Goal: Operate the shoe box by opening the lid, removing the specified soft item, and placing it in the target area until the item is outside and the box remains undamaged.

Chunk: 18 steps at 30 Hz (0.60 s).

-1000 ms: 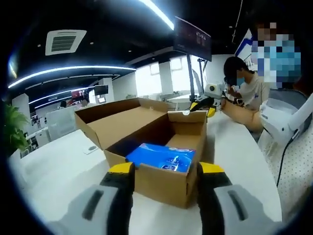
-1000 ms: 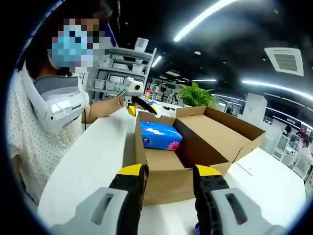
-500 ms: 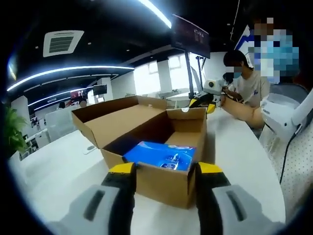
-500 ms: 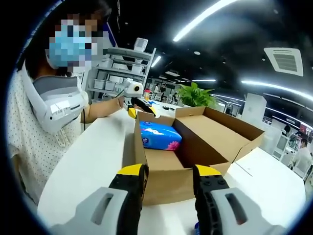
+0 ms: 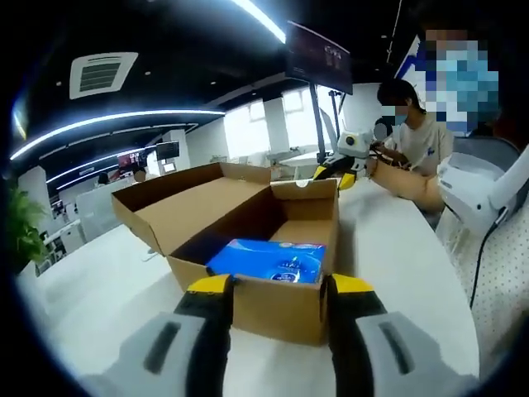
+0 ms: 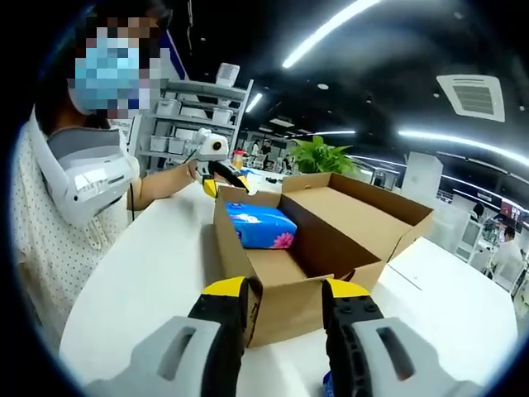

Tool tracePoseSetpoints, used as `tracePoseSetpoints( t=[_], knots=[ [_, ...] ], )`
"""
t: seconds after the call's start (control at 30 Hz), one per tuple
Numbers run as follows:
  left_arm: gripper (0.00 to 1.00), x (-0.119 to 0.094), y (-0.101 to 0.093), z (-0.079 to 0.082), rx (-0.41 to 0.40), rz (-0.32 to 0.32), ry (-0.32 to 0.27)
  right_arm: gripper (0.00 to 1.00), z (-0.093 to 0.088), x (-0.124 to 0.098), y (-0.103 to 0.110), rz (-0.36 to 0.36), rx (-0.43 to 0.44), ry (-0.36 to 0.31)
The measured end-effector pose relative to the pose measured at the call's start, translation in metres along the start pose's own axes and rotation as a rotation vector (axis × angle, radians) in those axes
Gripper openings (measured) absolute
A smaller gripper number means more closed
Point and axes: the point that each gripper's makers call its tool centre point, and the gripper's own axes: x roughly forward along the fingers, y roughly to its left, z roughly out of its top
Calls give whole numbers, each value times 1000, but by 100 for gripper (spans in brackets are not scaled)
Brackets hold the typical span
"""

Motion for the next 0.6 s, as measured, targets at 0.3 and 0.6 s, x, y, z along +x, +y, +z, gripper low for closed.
tracePoseSetpoints(
  t=[0.3, 0.6],
  knots=[
    [45, -1, -5, -1, 27, -7, 22, 34, -2, 3, -5, -31, -1, 7],
    [45, -1, -13, 0, 51, -22, 35, 29, -7, 5, -17, -85, 28, 14]
  ],
)
